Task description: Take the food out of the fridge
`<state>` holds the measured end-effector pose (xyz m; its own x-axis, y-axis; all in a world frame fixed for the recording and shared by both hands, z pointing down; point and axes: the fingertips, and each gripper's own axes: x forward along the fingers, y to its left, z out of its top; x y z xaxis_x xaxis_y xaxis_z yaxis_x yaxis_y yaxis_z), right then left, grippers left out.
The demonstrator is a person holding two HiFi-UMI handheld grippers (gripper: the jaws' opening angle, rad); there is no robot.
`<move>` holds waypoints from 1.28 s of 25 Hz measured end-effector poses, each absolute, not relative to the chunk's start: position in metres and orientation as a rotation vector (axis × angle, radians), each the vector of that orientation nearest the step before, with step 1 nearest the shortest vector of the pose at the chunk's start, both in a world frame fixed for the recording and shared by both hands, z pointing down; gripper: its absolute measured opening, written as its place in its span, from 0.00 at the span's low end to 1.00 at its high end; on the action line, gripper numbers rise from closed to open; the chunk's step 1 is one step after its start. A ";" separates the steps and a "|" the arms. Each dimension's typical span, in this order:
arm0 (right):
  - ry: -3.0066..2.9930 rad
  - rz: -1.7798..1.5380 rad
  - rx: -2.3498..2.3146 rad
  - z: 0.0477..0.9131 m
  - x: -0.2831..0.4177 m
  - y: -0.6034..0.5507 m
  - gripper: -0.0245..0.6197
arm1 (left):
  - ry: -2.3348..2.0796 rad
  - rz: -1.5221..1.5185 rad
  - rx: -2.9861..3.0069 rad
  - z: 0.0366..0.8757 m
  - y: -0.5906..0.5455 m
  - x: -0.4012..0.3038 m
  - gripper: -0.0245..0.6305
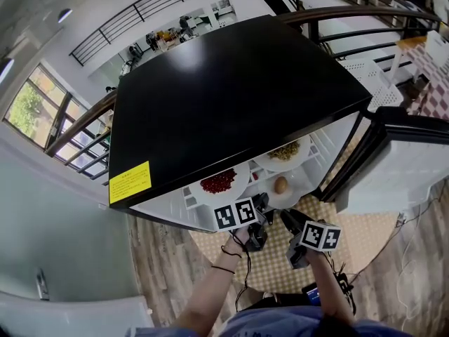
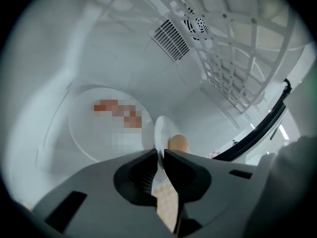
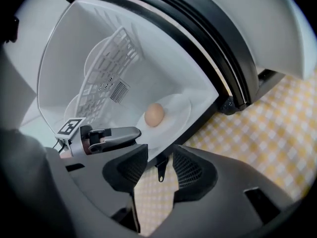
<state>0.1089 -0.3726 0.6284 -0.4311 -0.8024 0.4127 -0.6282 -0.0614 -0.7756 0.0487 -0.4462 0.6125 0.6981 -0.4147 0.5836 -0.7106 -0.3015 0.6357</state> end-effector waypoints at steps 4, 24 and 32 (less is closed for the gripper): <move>1.915 -1.501 -1.466 0.621 0.113 -0.370 0.29 | -0.848 0.341 1.916 0.610 -0.432 0.047 0.09; 1.871 -1.549 -1.530 0.629 0.122 -0.319 0.30 | -0.734 0.062 1.725 0.602 -0.362 0.022 0.07; 1.785 -1.629 -1.456 0.634 0.105 -0.302 0.30 | -0.705 0.080 1.804 0.581 -0.328 0.010 0.07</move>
